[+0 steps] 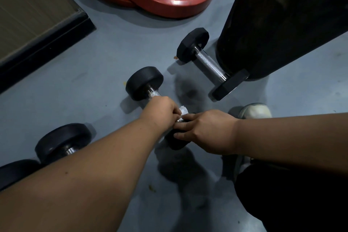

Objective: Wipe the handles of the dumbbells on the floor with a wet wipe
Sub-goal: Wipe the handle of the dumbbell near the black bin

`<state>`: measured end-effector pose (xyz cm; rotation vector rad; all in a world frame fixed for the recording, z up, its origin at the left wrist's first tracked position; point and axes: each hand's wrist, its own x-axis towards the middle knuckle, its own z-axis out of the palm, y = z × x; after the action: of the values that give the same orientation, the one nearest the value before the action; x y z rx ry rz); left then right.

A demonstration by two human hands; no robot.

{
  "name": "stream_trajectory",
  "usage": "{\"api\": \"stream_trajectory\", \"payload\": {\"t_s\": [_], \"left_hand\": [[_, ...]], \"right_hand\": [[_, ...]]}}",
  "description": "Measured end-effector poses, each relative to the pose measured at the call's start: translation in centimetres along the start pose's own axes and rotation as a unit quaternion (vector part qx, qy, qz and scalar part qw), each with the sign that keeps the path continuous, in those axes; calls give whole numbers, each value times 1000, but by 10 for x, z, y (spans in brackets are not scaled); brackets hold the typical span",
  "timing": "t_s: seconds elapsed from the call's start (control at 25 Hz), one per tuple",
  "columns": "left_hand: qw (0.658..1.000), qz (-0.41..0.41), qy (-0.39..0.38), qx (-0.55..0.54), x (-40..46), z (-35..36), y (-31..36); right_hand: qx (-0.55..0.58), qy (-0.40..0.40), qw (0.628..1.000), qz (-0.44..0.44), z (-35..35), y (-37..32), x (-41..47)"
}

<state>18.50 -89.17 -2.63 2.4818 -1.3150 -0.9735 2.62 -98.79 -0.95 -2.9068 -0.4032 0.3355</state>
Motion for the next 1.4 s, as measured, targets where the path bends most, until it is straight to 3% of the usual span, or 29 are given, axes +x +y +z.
{"api": "stream_trajectory", "payload": {"t_s": [0.24, 0.4, 0.52, 0.6, 0.72, 1.0, 1.4], "left_hand": [[992, -6, 4, 129, 23, -22, -2], [992, -21, 42, 119, 31, -36, -20], [986, -64, -2, 154, 41, -39, -20], [987, -65, -3, 147, 41, -39, -18], [993, 2, 43, 108, 25, -33, -18], [994, 61, -62, 64, 8, -12, -7], [994, 20, 1, 109, 18, -14, -13]], "right_hand": [[7, 26, 1000, -5, -2, 0, 1], [11, 18, 1000, -2, 4, 0, 2], [5, 18, 1000, -9, 7, -2, 6], [5, 22, 1000, -10, 6, -1, 7], [2, 17, 1000, -17, 7, -2, 6], [0, 10, 999, -43, 12, -7, 15], [6, 13, 999, -45, 9, -9, 16]]}}
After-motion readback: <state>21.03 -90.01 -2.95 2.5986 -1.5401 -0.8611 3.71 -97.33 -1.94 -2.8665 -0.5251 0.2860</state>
